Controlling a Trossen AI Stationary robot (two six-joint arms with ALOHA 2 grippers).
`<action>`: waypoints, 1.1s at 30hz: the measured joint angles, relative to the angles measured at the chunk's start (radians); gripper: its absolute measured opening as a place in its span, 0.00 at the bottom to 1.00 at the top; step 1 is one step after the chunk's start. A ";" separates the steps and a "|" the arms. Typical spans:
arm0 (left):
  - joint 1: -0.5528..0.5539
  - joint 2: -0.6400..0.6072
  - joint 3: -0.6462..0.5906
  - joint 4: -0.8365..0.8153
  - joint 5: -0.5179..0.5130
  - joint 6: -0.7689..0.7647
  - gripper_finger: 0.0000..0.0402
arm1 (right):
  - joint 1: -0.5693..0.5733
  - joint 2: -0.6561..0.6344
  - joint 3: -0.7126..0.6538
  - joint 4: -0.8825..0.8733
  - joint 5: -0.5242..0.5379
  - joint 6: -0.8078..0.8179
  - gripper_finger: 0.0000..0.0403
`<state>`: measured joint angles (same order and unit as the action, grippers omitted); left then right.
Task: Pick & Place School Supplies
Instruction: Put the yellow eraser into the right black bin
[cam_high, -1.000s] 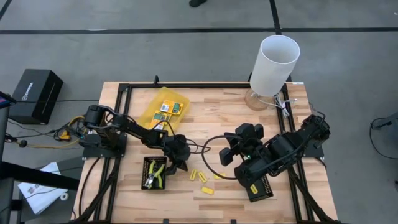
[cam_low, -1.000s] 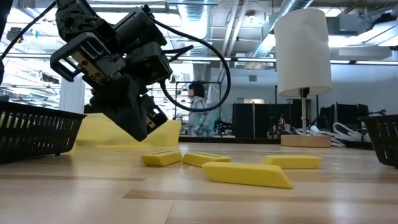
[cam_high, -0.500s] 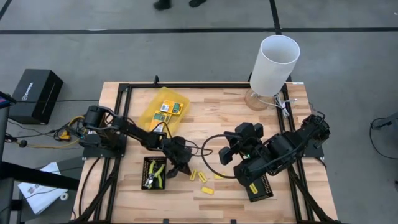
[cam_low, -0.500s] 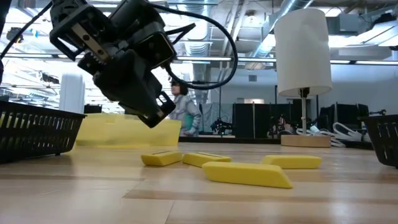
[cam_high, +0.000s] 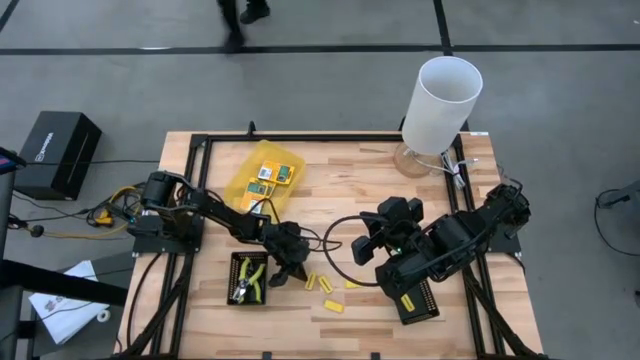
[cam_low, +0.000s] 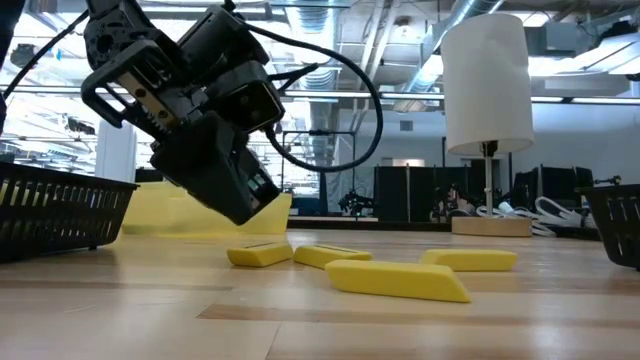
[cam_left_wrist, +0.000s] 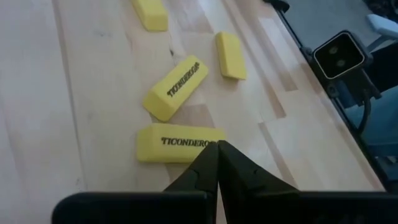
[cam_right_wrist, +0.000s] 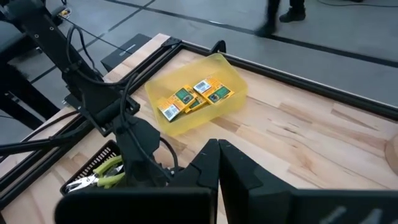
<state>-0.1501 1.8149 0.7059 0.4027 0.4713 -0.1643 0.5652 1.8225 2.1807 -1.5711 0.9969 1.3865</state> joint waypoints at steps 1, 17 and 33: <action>0.000 0.000 0.000 0.005 0.000 0.001 0.00 | 0.000 0.000 0.000 0.000 -0.001 0.000 0.00; 0.001 0.000 0.000 0.018 -0.020 0.010 0.00 | -0.012 0.000 0.000 0.001 -0.001 -0.007 0.00; 0.014 0.100 0.037 0.056 0.004 0.000 0.00 | -0.011 0.000 0.000 0.008 -0.021 -0.009 0.00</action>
<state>-0.1364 1.9153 0.7425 0.4584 0.4751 -0.1640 0.5541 1.8225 2.1809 -1.5627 0.9761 1.3773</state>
